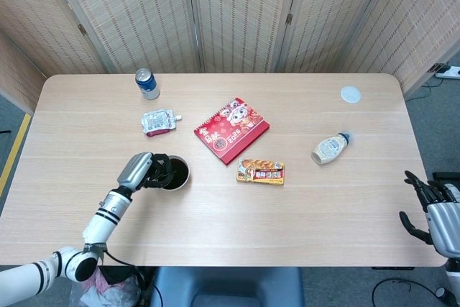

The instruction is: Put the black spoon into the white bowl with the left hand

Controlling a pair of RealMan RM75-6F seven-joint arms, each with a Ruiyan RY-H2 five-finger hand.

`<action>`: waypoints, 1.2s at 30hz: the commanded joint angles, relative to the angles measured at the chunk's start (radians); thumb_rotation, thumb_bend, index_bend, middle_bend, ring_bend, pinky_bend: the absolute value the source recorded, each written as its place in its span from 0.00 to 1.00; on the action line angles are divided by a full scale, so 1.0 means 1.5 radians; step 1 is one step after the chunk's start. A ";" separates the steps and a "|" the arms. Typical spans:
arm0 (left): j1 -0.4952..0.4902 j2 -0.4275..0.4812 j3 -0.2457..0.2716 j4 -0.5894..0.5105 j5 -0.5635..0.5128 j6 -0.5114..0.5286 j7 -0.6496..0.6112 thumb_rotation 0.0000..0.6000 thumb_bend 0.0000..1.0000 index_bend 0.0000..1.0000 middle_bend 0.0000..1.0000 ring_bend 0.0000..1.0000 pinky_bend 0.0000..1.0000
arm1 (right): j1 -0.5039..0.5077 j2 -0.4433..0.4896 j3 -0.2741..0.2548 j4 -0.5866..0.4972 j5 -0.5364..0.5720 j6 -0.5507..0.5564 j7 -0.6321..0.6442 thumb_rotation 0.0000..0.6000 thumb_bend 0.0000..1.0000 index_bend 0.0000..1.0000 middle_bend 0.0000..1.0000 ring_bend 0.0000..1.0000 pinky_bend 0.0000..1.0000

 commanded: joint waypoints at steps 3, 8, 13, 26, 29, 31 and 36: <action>-0.028 -0.052 -0.020 0.050 -0.036 -0.022 0.034 1.00 0.43 0.67 0.98 0.97 0.82 | -0.004 0.000 0.000 0.002 0.002 0.005 0.004 1.00 0.29 0.07 0.24 0.33 0.22; -0.044 -0.092 -0.028 0.094 -0.055 -0.030 0.063 1.00 0.43 0.67 0.98 0.97 0.81 | -0.005 0.000 0.000 0.006 0.003 0.006 0.007 1.00 0.29 0.07 0.24 0.33 0.22; -0.052 -0.124 -0.029 0.140 -0.062 -0.031 0.078 1.00 0.43 0.67 0.98 0.97 0.81 | -0.006 -0.001 0.001 0.008 0.003 0.008 0.010 1.00 0.29 0.07 0.24 0.33 0.22; -0.033 -0.151 -0.018 0.207 -0.066 -0.032 0.079 1.00 0.43 0.67 0.98 0.97 0.81 | -0.006 -0.003 0.002 0.010 0.002 0.008 0.011 1.00 0.29 0.07 0.24 0.33 0.22; -0.027 -0.148 -0.012 0.199 -0.060 -0.031 0.078 1.00 0.43 0.67 0.98 0.97 0.81 | -0.006 -0.003 0.002 0.011 0.002 0.008 0.011 1.00 0.29 0.07 0.24 0.33 0.22; -0.026 -0.150 -0.010 0.194 -0.056 -0.031 0.077 1.00 0.43 0.67 0.98 0.97 0.81 | -0.007 -0.003 0.002 0.011 0.002 0.008 0.012 1.00 0.29 0.07 0.24 0.33 0.22; -0.030 -0.162 -0.008 0.193 -0.050 -0.036 0.083 1.00 0.43 0.67 0.98 0.97 0.81 | -0.009 -0.004 0.001 0.013 0.003 0.010 0.014 1.00 0.29 0.07 0.24 0.33 0.22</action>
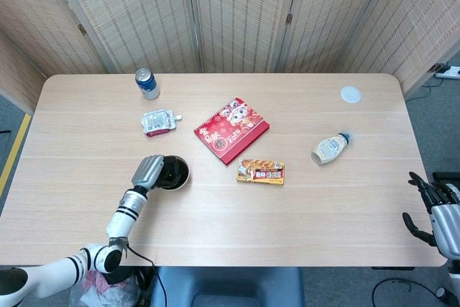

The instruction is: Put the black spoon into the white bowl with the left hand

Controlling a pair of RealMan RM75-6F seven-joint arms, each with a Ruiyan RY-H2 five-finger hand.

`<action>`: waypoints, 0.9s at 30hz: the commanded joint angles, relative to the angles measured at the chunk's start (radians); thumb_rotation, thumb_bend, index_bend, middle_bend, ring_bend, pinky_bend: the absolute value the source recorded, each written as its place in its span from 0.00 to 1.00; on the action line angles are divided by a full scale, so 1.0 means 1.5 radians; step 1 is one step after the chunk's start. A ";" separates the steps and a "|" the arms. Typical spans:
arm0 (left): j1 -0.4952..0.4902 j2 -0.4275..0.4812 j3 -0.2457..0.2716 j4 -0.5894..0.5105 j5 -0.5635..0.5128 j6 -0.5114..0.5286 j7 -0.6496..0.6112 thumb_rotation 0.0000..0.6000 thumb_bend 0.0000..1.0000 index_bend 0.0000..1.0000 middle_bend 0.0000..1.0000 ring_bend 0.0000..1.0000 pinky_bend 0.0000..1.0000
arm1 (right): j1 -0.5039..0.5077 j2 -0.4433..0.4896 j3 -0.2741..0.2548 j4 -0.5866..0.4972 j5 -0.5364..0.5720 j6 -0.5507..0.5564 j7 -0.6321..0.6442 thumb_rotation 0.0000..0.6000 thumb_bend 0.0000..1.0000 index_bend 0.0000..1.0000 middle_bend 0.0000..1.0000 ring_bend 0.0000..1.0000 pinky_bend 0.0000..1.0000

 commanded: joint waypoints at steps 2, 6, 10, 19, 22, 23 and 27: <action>-0.007 -0.014 -0.002 0.008 0.003 -0.004 0.008 1.00 0.43 0.67 0.98 0.97 0.81 | -0.002 0.000 0.000 0.001 0.001 0.002 0.002 1.00 0.29 0.07 0.24 0.33 0.22; -0.018 -0.027 -0.011 0.023 0.001 -0.009 0.016 1.00 0.43 0.67 0.97 0.97 0.81 | -0.005 0.001 0.000 0.002 0.003 0.005 0.004 1.00 0.29 0.07 0.24 0.33 0.22; -0.028 -0.038 -0.021 0.045 -0.007 -0.016 0.029 1.00 0.43 0.67 0.97 0.97 0.80 | -0.006 0.000 0.000 0.003 0.004 0.005 0.005 1.00 0.29 0.07 0.24 0.33 0.22; -0.020 -0.033 -0.028 0.072 -0.026 -0.017 0.045 1.00 0.43 0.67 0.97 0.97 0.79 | -0.005 0.000 0.001 0.006 0.002 0.005 0.009 1.00 0.29 0.07 0.24 0.33 0.22; -0.010 -0.022 -0.024 0.058 -0.024 -0.011 0.048 1.00 0.43 0.67 0.98 0.97 0.79 | -0.004 -0.001 0.001 0.008 0.000 0.004 0.010 1.00 0.29 0.07 0.24 0.33 0.22; -0.006 -0.017 -0.021 0.050 -0.023 -0.009 0.050 1.00 0.43 0.67 0.98 0.97 0.79 | -0.003 -0.002 0.001 0.009 0.000 0.003 0.011 1.00 0.29 0.07 0.24 0.33 0.22; 0.003 -0.005 -0.014 0.025 -0.018 -0.003 0.057 1.00 0.42 0.67 0.97 0.97 0.79 | -0.001 -0.004 0.001 0.011 -0.002 0.002 0.012 1.00 0.29 0.07 0.24 0.33 0.22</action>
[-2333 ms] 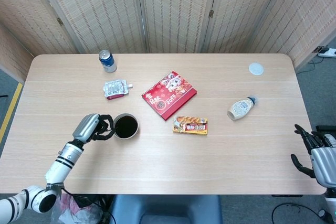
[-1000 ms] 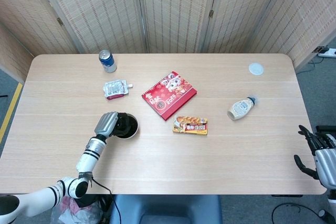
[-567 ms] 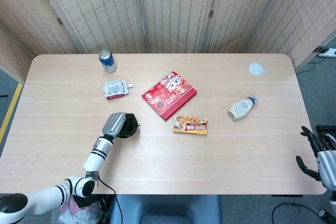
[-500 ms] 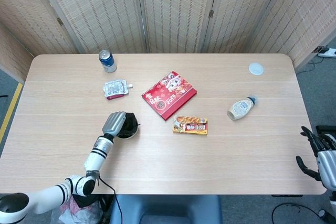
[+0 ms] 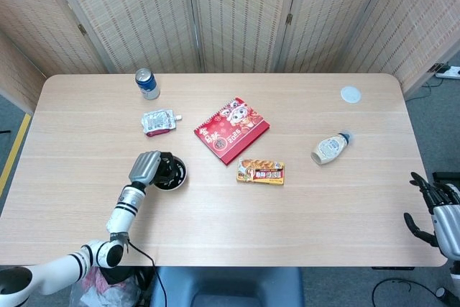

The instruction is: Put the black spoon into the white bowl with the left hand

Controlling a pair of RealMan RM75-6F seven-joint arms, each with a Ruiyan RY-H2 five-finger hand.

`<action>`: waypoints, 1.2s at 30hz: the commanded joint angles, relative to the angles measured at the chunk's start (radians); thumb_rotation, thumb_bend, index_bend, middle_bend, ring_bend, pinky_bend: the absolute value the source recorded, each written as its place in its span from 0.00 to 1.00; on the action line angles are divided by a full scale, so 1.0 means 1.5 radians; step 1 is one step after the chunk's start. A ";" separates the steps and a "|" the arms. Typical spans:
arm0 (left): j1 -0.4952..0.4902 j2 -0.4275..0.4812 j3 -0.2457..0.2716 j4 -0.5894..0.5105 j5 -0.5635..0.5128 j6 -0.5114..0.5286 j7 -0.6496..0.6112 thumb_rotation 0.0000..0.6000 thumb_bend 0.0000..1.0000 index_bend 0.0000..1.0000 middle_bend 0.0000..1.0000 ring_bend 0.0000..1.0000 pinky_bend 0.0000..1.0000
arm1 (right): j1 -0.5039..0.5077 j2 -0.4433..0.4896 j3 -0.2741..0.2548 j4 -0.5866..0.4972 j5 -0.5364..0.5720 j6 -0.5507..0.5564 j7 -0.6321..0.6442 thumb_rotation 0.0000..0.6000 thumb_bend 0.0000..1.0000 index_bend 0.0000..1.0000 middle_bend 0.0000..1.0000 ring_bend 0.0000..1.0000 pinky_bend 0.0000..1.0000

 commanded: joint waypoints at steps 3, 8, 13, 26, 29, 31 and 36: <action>0.007 0.006 0.006 -0.026 0.004 0.006 0.010 1.00 0.42 0.67 0.98 0.97 0.79 | 0.001 -0.001 0.000 0.002 -0.001 -0.001 0.001 1.00 0.29 0.07 0.24 0.33 0.22; -0.006 -0.007 0.002 -0.027 0.002 -0.002 0.027 1.00 0.42 0.67 0.98 0.97 0.79 | -0.002 0.000 0.000 0.003 0.001 0.002 0.003 1.00 0.29 0.07 0.24 0.33 0.22; -0.022 -0.026 -0.008 -0.008 -0.008 -0.017 0.039 1.00 0.42 0.67 0.97 0.97 0.79 | -0.007 0.001 -0.001 0.003 0.005 0.006 0.004 1.00 0.29 0.07 0.24 0.33 0.22; -0.043 -0.038 -0.033 0.036 -0.039 -0.029 0.064 1.00 0.42 0.67 0.98 0.97 0.79 | -0.010 0.001 0.000 0.005 0.007 0.008 0.007 1.00 0.29 0.07 0.24 0.33 0.22; -0.033 -0.025 -0.027 0.022 -0.041 -0.027 0.069 1.00 0.42 0.67 0.98 0.97 0.79 | -0.011 0.000 0.000 0.006 0.006 0.010 0.008 1.00 0.29 0.07 0.24 0.33 0.22; -0.025 -0.014 -0.020 0.006 -0.038 -0.023 0.074 1.00 0.42 0.67 0.98 0.97 0.79 | -0.011 -0.001 0.000 0.007 0.005 0.009 0.009 1.00 0.29 0.07 0.24 0.33 0.22; -0.011 0.003 -0.009 -0.041 -0.037 -0.013 0.086 1.00 0.42 0.67 0.97 0.97 0.79 | -0.010 -0.002 0.000 0.009 0.003 0.010 0.010 1.00 0.29 0.07 0.24 0.33 0.22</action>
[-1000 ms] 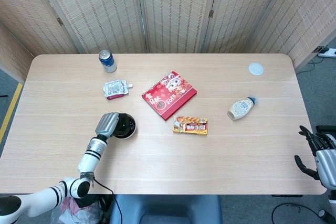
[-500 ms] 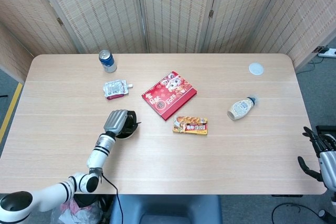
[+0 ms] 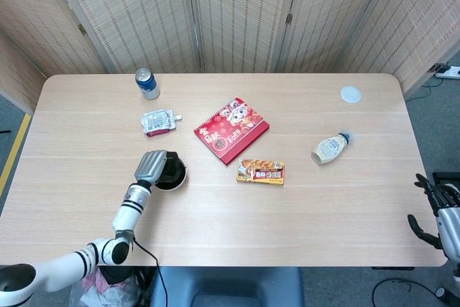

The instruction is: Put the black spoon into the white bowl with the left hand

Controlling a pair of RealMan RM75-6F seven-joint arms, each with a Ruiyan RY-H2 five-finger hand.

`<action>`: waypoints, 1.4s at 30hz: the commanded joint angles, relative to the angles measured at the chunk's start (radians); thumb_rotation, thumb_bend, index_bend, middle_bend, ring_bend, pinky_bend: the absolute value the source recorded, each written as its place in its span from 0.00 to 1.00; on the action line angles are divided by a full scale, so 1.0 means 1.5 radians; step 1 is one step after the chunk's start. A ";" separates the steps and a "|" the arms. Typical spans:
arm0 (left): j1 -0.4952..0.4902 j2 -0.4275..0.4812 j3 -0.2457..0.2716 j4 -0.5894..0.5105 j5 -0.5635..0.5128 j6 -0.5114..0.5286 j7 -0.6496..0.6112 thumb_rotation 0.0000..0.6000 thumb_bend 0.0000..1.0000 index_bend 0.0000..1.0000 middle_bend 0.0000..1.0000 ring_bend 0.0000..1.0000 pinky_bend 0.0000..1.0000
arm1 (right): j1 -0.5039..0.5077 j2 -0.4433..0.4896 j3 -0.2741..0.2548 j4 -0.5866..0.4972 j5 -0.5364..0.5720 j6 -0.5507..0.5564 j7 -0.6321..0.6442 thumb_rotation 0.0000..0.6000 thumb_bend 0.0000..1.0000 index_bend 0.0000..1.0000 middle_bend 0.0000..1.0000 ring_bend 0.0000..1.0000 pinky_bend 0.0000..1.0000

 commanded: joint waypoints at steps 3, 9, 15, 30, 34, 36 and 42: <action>0.007 0.011 0.010 -0.038 0.000 0.005 0.019 1.00 0.42 0.67 0.97 0.97 0.79 | 0.000 0.000 0.000 -0.001 -0.001 0.001 -0.001 1.00 0.29 0.07 0.24 0.33 0.22; -0.010 -0.004 0.004 -0.030 -0.013 -0.008 0.036 1.00 0.42 0.67 0.98 0.97 0.79 | -0.005 0.003 0.000 -0.004 0.001 0.006 -0.002 1.00 0.29 0.07 0.24 0.33 0.22; -0.029 -0.025 -0.011 0.002 -0.027 -0.017 0.044 1.00 0.42 0.67 0.98 0.97 0.79 | -0.007 0.003 0.000 -0.006 0.003 0.007 -0.004 1.00 0.29 0.07 0.24 0.33 0.22; -0.010 0.001 -0.015 0.006 -0.051 -0.006 0.050 1.00 0.42 0.67 0.97 0.97 0.79 | -0.001 0.003 0.002 -0.006 -0.003 0.003 -0.004 1.00 0.29 0.07 0.24 0.33 0.22; 0.003 0.021 -0.003 -0.026 -0.042 0.003 0.053 1.00 0.42 0.67 0.97 0.97 0.79 | 0.000 0.001 0.002 -0.005 -0.005 0.002 -0.005 1.00 0.29 0.07 0.24 0.33 0.22; 0.006 0.024 -0.001 -0.037 -0.042 0.004 0.052 1.00 0.42 0.67 0.97 0.97 0.79 | 0.000 0.000 0.002 -0.004 -0.005 0.002 -0.005 1.00 0.29 0.07 0.24 0.33 0.22; 0.002 0.020 0.001 -0.054 -0.042 0.000 0.056 1.00 0.42 0.67 0.97 0.97 0.79 | -0.001 0.001 0.001 -0.004 -0.004 0.003 -0.005 1.00 0.29 0.07 0.24 0.33 0.22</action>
